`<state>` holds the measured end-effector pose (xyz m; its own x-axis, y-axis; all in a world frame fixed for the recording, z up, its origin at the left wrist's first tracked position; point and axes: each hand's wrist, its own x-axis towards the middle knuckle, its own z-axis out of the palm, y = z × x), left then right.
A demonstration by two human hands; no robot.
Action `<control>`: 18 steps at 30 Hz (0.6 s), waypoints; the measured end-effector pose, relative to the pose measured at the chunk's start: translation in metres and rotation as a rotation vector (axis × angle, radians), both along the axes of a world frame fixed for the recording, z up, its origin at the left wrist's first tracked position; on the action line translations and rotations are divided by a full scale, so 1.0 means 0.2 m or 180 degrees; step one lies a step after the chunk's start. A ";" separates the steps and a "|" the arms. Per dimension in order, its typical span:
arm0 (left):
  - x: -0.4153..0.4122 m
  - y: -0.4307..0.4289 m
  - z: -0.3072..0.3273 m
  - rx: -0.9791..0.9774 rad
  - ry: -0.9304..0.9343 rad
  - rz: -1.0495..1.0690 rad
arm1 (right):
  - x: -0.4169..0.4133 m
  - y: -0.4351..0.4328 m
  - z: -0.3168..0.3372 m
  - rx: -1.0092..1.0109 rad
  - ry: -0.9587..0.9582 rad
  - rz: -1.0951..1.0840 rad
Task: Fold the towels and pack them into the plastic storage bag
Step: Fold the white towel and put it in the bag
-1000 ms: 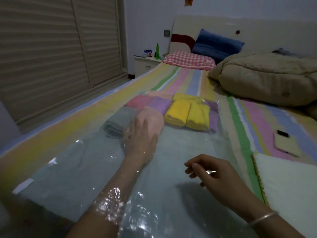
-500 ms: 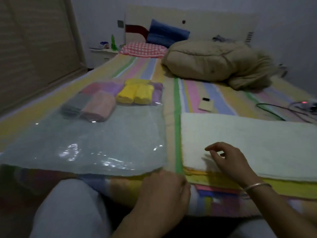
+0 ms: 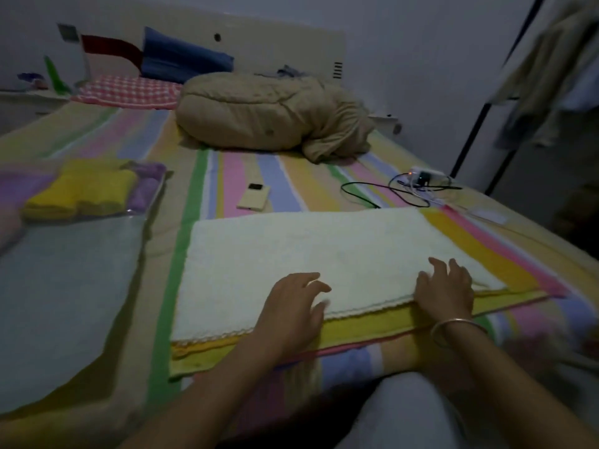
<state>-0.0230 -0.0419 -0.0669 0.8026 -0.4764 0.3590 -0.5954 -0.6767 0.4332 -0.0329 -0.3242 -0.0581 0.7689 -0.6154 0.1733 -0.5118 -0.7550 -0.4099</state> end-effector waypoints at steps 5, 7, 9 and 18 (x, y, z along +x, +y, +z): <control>0.04 -0.09 -0.06 0.0167 0.0174 0.0358 | 0.01 -0.23 -0.03 0.0066 0.0580 -0.0263; 0.05 -0.11 -0.09 0.0020 0.0178 0.0508 | 0.01 -0.28 -0.04 0.0252 0.0808 -0.0243; 0.05 -0.12 -0.11 -0.0099 0.0108 0.0602 | 0.02 -0.30 -0.05 0.0104 0.0942 -0.0214; 0.03 -0.13 -0.11 -0.0910 0.0595 0.0970 | 0.04 -0.04 0.07 -0.0715 0.0429 0.0302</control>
<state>-0.0172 -0.0687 -0.0894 0.9543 -0.1114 0.2774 -0.2816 -0.6465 0.7090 -0.0242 -0.3324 -0.0442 0.8467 -0.4972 0.1894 -0.4731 -0.8664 -0.1596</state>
